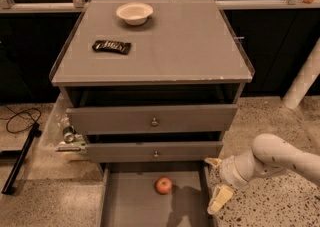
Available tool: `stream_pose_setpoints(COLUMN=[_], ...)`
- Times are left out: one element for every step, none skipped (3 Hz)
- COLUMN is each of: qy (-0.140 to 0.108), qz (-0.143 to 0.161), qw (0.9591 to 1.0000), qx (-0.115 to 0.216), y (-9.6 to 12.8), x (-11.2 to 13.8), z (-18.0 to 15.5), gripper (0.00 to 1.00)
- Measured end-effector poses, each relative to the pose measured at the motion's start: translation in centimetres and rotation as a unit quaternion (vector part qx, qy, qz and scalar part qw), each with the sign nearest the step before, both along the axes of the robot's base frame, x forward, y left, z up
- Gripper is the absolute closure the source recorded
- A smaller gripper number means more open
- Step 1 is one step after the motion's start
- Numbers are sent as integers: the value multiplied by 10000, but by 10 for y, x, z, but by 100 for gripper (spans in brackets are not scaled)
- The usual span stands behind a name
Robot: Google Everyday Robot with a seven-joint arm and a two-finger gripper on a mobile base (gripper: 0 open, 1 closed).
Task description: Pick apple from bottom drawer and place on counter
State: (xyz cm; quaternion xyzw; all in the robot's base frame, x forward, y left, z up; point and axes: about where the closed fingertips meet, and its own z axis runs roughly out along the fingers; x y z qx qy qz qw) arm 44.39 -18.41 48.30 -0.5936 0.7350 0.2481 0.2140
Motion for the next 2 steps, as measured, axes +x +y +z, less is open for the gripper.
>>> stream_pose_setpoints(qy=[0,76], qz=[0,80], qw=[10000,9999], qx=[0,-97], y=[0,6], x=[0,-7], z=[0,-15], gripper=[0,0])
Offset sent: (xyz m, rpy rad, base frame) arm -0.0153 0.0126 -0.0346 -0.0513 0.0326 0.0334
